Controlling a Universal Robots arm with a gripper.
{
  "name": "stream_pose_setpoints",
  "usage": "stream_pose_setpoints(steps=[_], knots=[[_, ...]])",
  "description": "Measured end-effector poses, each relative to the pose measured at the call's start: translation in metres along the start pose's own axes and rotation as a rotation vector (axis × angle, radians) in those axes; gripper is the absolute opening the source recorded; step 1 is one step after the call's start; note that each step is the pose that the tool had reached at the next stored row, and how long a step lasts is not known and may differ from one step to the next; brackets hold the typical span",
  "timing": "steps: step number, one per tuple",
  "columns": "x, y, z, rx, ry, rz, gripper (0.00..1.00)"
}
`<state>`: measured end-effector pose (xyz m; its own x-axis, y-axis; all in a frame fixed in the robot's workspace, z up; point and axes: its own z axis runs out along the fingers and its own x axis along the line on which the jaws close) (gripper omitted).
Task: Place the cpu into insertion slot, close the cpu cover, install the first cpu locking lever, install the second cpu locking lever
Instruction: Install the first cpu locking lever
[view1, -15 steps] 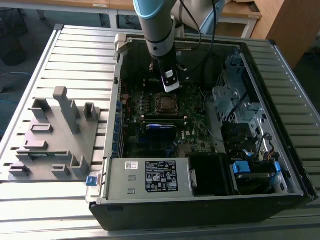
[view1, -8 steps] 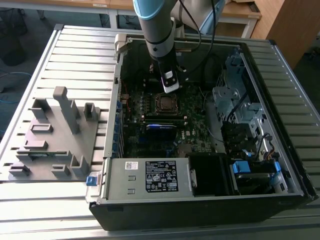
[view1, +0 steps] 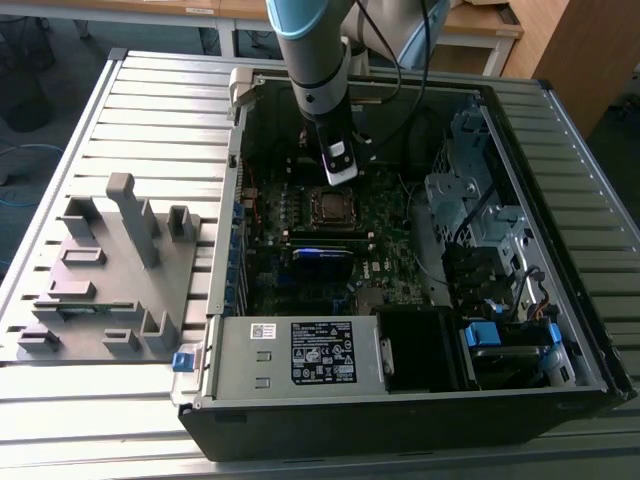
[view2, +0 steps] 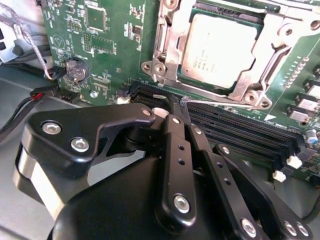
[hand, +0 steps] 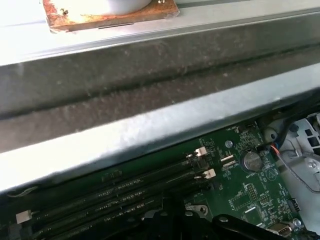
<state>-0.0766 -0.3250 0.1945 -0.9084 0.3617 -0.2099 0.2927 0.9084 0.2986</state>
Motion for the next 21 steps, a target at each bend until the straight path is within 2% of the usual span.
stream_pose_setpoints(steps=[9,17,21], knots=[[0.0008,0.0008,0.0043,0.0112,-0.0045,0.0,0.1],[0.0004,0.0005,0.0059,0.0322,-0.0114,-0.005,0.1],[0.0006,0.0003,0.0065,0.0334,-0.0119,-0.006,0.1]])
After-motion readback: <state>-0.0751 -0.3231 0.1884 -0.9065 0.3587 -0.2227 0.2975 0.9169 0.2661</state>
